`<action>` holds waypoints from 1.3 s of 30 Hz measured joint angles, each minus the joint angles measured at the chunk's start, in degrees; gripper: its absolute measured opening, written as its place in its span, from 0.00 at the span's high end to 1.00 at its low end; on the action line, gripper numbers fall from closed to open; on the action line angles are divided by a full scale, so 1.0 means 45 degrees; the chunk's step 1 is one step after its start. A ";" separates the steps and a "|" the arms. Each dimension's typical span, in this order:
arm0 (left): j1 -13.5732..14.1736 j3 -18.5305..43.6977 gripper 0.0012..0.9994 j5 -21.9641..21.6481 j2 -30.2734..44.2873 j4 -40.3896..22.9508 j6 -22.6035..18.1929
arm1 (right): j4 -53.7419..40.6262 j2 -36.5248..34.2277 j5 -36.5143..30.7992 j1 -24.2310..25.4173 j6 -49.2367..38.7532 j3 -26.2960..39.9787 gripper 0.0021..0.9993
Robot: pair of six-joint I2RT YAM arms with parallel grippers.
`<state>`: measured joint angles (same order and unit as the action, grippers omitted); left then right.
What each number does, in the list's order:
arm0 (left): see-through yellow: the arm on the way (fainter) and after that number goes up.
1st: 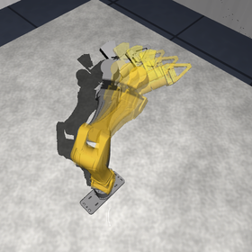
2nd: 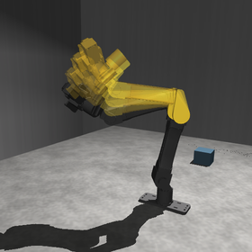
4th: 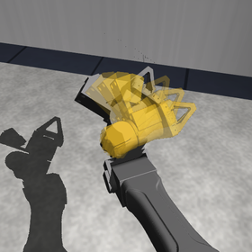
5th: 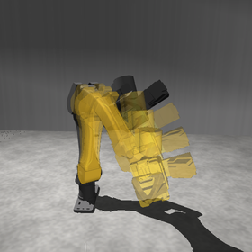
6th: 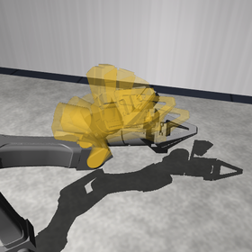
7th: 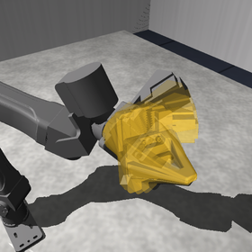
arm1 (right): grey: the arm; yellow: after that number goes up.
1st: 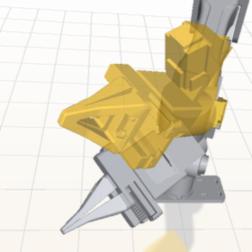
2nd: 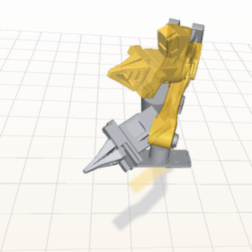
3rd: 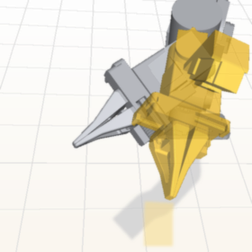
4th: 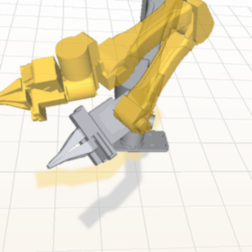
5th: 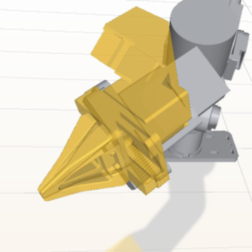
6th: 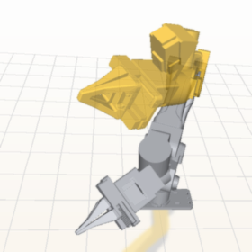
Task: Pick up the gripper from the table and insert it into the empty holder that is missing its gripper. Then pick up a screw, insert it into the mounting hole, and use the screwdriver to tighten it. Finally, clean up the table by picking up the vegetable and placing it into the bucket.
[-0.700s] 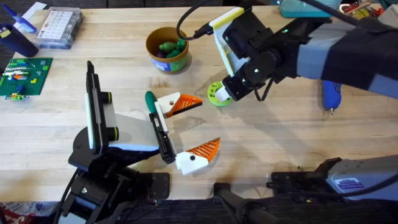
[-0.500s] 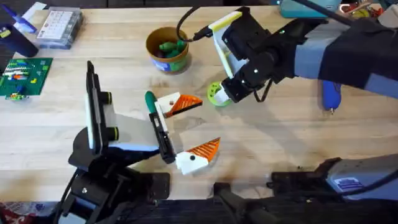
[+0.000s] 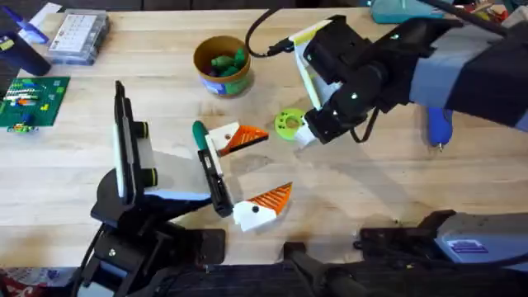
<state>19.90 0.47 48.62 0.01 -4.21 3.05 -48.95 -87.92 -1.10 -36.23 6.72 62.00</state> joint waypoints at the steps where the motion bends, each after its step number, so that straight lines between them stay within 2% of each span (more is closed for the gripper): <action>1: 0.0000 0.0000 0.01 0.0000 0.0000 0.0000 0.0000 | 0.0000 0.0031 -0.0027 0.0000 0.0039 0.0000 0.43; 11: 0.0000 0.0000 0.01 -0.0007 0.0000 0.0000 0.0000 | 0.1692 -0.0603 -0.0128 -0.0113 -0.0188 0.0000 0.43; 22: 0.0000 0.0000 0.01 -0.0092 0.0000 0.0005 0.0000 | 0.1992 -0.1053 -0.0132 -0.0418 -0.0612 0.0000 0.44; 23: 0.0000 0.0000 0.01 -0.0092 0.0000 0.0000 0.0000 | 0.1983 -0.1053 -0.0132 -0.0427 -0.0627 0.0000 0.45; 30: 0.0000 0.0000 0.01 -0.0092 0.0000 0.0005 0.0000 | 0.2016 -0.1087 -0.0137 -0.0427 -0.0768 0.0000 0.80; 37: 0.0000 0.0000 0.01 -0.0092 0.0000 0.0005 0.0000 | 0.1934 -0.1520 -0.0166 -0.0427 -0.0787 0.0000 0.81; 39: 0.0000 0.0000 0.01 -0.0092 0.0000 0.0000 0.0000 | 0.1929 -0.1524 -0.0216 -0.0427 -0.0819 0.0000 0.86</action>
<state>19.90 0.47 48.21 0.01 -4.21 3.05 -40.27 -94.78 -2.07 -38.15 3.04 62.00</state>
